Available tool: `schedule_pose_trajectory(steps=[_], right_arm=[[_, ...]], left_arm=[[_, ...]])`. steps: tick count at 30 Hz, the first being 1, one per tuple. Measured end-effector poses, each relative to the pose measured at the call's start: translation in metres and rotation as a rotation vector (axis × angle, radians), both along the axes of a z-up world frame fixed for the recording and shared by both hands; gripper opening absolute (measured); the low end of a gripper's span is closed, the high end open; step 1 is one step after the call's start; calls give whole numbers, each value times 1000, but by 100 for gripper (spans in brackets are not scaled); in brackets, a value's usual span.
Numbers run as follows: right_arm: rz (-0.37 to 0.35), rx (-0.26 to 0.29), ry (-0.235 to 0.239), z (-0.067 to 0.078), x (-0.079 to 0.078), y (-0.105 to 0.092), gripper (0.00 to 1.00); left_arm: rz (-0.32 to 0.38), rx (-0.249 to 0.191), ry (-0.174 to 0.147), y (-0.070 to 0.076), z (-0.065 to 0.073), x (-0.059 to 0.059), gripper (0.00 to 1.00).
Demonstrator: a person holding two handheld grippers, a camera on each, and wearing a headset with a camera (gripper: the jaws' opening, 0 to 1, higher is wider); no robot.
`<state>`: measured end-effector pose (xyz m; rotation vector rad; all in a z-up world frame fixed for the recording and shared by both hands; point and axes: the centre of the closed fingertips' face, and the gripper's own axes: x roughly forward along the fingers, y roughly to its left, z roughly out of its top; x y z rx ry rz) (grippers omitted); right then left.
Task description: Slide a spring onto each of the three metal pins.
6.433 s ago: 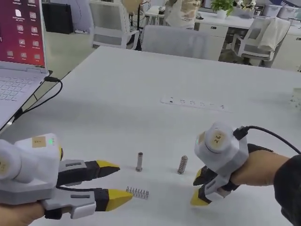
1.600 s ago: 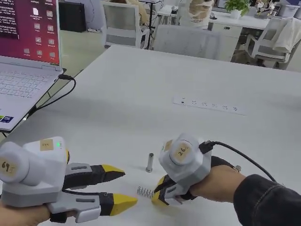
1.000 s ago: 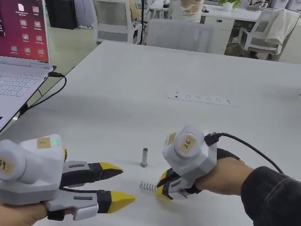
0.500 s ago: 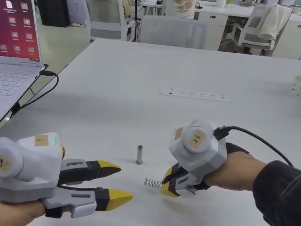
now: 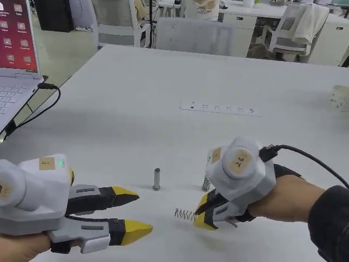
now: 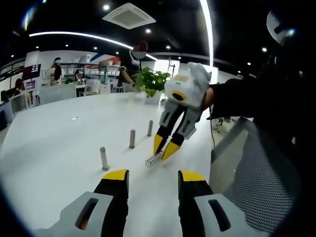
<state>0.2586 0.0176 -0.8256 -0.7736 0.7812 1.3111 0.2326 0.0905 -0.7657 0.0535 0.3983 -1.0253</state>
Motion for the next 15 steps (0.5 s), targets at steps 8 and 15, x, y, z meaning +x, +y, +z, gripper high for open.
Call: schedule_pose_trajectory(steps=[8, 15], right_arm=[[-15, 5, -19, 9, 1, -10, 8], [-13, -6, -29, 12, -3, -17, 8]], left_arm=[[-18, 10, -2, -4, 0, 0, 33], [-32, 17, -1, -6, 0, -2, 33]])
